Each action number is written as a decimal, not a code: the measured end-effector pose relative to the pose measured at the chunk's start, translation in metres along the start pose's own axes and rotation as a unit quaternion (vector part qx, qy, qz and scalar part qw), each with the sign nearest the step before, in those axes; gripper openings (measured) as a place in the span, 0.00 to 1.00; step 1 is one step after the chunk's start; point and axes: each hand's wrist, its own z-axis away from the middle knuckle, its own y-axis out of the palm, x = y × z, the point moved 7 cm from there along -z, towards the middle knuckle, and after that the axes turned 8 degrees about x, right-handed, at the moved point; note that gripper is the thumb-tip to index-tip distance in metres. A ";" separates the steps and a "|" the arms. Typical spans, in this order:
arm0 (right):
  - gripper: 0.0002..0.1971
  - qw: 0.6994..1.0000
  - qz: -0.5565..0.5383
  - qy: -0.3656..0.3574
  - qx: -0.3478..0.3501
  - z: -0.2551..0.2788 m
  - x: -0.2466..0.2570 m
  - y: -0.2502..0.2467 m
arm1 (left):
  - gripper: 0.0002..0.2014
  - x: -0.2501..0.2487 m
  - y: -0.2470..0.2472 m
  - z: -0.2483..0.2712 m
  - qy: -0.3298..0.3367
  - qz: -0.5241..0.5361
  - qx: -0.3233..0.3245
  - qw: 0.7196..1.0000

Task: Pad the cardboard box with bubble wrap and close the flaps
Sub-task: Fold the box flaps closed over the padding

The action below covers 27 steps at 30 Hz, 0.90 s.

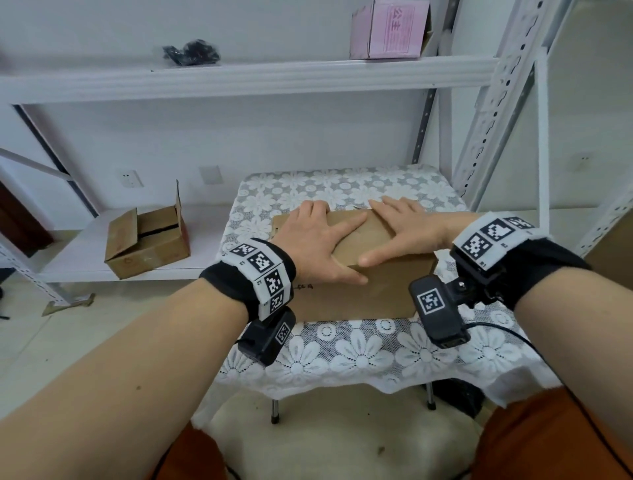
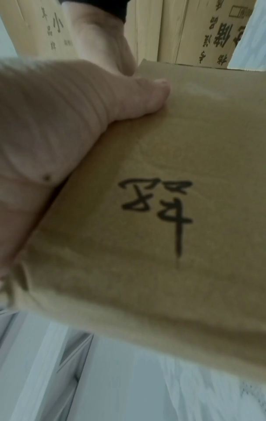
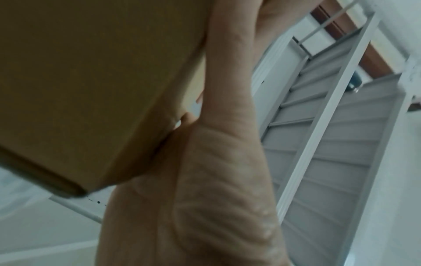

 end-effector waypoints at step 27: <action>0.58 0.968 0.042 -0.123 -0.213 0.000 0.032 -0.086 | 0.49 0.027 -0.095 -0.025 -0.021 -0.116 -0.034 0.992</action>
